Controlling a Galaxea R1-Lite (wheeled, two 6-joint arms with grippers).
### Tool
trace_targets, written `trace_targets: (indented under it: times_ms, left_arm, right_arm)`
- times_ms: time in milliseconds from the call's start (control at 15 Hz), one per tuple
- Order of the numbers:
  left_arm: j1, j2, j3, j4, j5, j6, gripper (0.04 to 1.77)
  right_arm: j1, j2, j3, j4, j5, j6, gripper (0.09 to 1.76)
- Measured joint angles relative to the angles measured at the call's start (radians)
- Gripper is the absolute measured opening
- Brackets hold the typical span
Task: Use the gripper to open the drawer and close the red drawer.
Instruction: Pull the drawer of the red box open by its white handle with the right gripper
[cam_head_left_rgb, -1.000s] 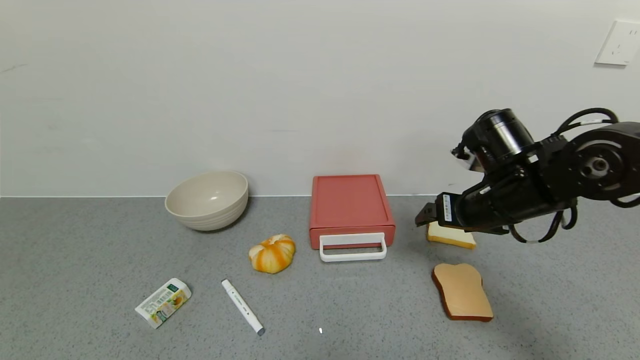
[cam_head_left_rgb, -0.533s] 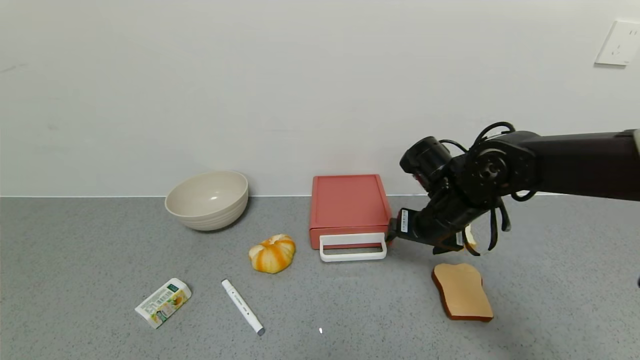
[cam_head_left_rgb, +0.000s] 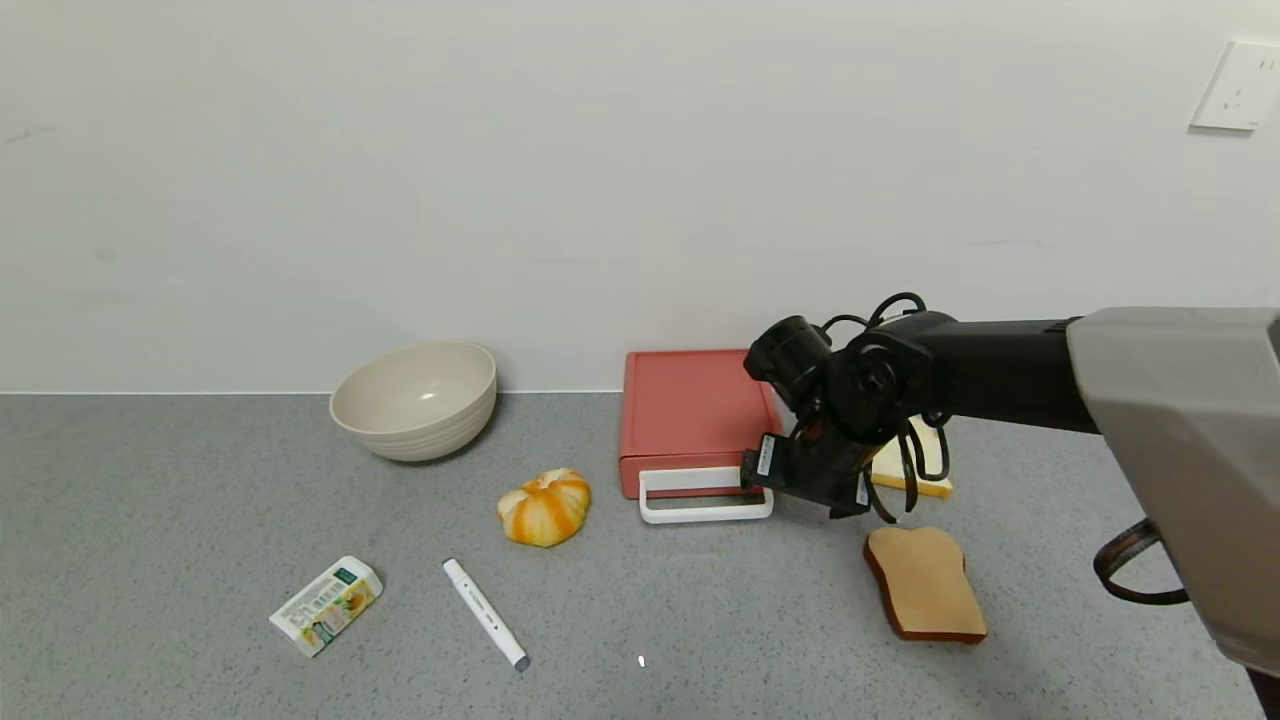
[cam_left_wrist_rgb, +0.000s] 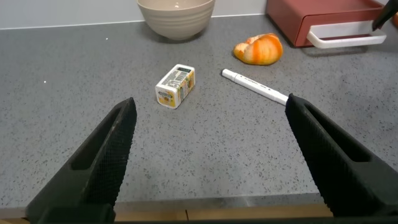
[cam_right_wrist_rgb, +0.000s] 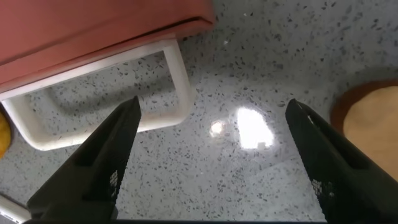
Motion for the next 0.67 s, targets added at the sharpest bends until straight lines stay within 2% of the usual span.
trace_targets:
  times_ms: [667]
  left_arm:
    - [0.0,0.0,0.0,0.0,0.0,0.0,1.73]
  right_arm:
    - [-0.005,0.028,-0.001,-0.038,0.008,0.021,1.71]
